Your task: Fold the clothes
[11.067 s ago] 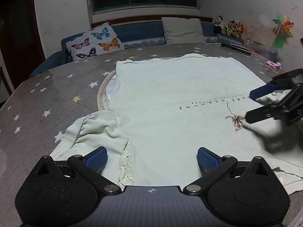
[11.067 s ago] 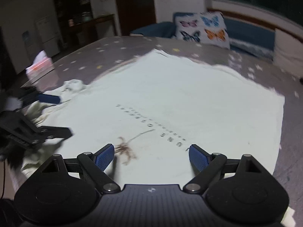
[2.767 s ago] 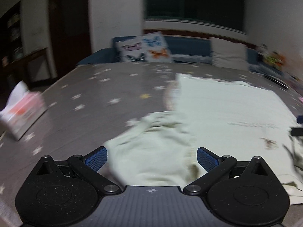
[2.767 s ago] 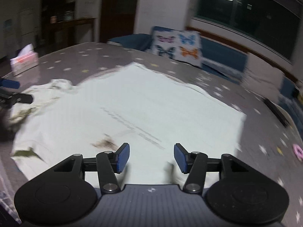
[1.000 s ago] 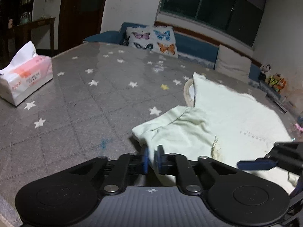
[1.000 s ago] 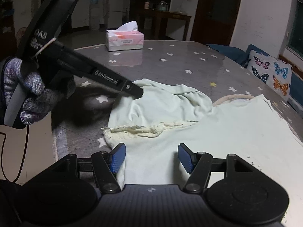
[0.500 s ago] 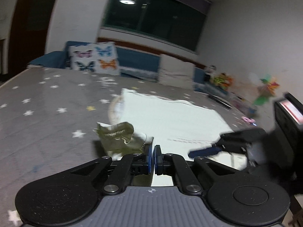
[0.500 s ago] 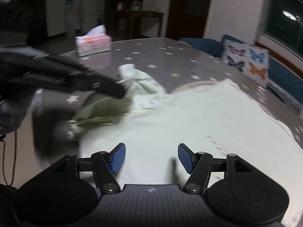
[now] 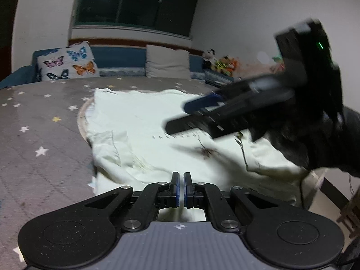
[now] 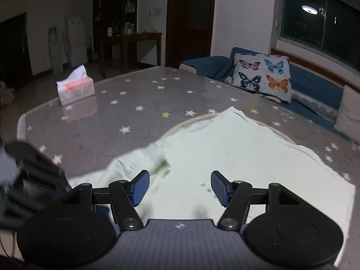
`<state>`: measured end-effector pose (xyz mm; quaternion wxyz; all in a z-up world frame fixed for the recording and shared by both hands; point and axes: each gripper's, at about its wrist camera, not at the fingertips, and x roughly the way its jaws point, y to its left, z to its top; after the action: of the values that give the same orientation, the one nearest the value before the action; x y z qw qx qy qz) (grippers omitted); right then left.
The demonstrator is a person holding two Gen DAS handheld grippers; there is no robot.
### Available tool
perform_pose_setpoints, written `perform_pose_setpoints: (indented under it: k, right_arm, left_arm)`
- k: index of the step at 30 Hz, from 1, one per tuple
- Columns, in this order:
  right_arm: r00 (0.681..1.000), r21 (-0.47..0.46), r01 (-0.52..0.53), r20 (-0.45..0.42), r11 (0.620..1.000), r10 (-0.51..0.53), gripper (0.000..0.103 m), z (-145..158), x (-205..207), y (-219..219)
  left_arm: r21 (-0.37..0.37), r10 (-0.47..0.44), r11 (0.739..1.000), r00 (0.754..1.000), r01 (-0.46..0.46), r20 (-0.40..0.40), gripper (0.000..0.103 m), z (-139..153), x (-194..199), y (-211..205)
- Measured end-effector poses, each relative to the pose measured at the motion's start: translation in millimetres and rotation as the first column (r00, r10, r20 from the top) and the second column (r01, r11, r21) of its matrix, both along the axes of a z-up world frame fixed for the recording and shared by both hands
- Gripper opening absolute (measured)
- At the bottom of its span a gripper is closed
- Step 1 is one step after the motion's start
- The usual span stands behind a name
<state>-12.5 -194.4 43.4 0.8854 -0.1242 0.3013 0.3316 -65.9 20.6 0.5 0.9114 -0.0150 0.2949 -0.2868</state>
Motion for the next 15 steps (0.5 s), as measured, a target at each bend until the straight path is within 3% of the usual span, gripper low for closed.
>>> perform_pose_setpoints:
  k: [5, 9, 15]
  right_arm:
    - [0.999, 0.012, -0.029, -0.035, 0.999, 0.030, 0.052, -5.8, 9.2, 18.5]
    - [0.997, 0.025, -0.045, -0.057, 0.999, 0.046, 0.048, -10.4, 19.7, 31.7]
    - [0.992, 0.064, -0.001, -0.127, 0.998, 0.009, 0.037, -23.2, 48.2, 43.4]
  left_arm:
    - [0.027, -0.003, 1.000, 1.000, 0.002, 0.026, 0.009, 3.4, -9.8, 5.7]
    - [0.015, 0.113, 0.993, 0.993, -0.114, 0.044, 0.009, 10.5, -8.6, 28.6]
    - [0.005, 0.254, 0.967, 0.967, -0.254, -0.030, 0.010, 0.7, 2.0, 58.4]
